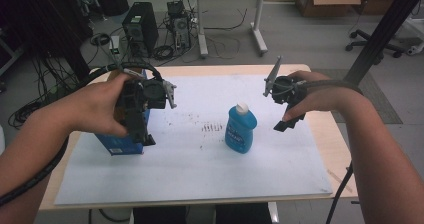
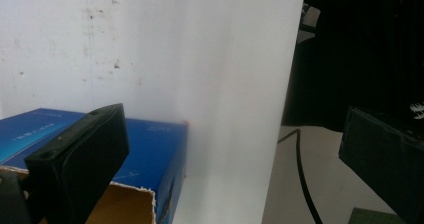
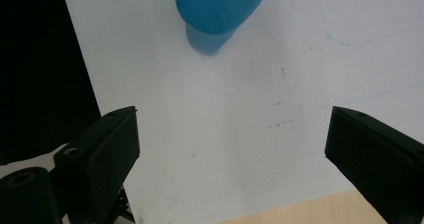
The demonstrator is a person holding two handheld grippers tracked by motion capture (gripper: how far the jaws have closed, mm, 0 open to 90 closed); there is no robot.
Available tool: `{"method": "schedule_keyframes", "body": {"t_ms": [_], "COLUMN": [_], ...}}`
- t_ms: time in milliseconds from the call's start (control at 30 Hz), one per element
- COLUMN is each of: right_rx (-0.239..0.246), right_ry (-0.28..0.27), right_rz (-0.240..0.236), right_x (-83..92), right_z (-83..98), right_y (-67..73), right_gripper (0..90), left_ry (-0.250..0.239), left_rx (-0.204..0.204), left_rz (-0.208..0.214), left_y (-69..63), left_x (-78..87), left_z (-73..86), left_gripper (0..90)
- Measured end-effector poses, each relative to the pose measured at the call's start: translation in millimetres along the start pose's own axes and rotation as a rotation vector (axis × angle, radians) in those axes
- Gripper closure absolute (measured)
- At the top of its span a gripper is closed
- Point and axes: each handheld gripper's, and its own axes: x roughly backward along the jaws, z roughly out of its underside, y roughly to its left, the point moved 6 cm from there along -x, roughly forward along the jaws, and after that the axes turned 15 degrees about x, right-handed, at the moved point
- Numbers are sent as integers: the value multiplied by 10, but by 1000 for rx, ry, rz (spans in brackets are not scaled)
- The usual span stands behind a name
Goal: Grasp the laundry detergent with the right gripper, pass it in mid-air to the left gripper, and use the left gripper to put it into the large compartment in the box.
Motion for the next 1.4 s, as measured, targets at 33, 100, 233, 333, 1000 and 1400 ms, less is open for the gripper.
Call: {"method": "schedule_keyframes", "body": {"t_ms": [33,100,233,333,1000,1400], "right_rx": [0,-4,-6,-11,-26,-32], "right_ry": [0,-6,-11,-66,-89,-111], "right_rz": [0,-5,-5,-8,-27,-22], "right_x": [0,-31,-94,-194,-551,-635], "right_z": [0,10,24,42,100,60], "right_y": [0,21,54,70,217,231], "right_gripper": [74,75,75,75,74,72], "left_ry": [-4,-4,-6,5,9,18], "left_rx": [3,1,-2,-7,-12,-11], "left_rz": [0,1,3,7,19,25], "left_y": [-5,-13,-37,-52,-79,-88], "left_x": [-3,-5,-17,-39,-110,-156], "left_z": [3,9,13,14,28,58], "left_gripper": [2,2,2,2,2,2]}}
